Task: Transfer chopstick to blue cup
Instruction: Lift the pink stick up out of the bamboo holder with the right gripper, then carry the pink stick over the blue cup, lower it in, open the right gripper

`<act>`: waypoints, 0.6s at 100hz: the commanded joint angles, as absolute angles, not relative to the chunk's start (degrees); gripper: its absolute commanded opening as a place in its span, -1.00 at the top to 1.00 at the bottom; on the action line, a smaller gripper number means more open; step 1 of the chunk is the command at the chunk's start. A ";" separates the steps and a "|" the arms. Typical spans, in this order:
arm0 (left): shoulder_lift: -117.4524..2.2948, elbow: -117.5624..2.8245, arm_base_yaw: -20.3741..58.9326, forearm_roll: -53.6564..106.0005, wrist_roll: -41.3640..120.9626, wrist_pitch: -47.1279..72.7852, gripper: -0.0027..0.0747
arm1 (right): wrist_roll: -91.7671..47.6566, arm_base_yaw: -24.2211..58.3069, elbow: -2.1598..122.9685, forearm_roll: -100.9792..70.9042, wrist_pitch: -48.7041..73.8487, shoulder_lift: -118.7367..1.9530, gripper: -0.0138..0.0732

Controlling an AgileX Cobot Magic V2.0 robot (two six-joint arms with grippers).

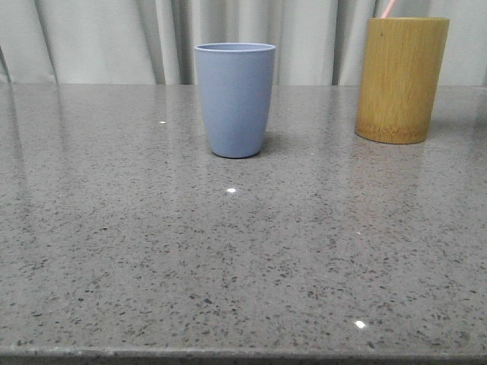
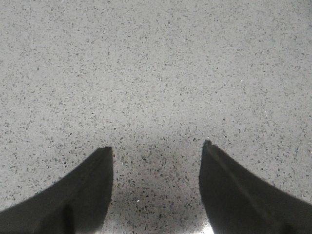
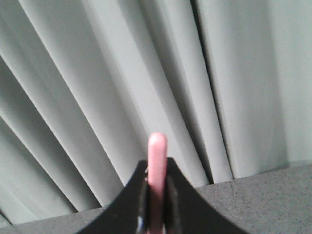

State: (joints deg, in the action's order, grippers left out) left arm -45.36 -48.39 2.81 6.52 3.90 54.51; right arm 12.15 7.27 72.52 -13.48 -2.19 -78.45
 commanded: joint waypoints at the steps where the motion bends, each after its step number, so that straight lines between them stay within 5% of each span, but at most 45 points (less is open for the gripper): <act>1: -45.12 -49.81 2.66 7.28 3.16 51.14 -0.07 | 11.62 8.16 77.70 -12.88 -0.78 -75.48 0.77; 60: -45.12 -49.81 2.66 7.51 3.16 51.24 -0.07 | 10.91 26.40 81.49 -12.90 -2.17 -78.68 0.77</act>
State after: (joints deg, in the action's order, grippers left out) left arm -45.36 -48.39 2.81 6.73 3.90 54.51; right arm 11.67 25.39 79.39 -13.38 4.15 -78.87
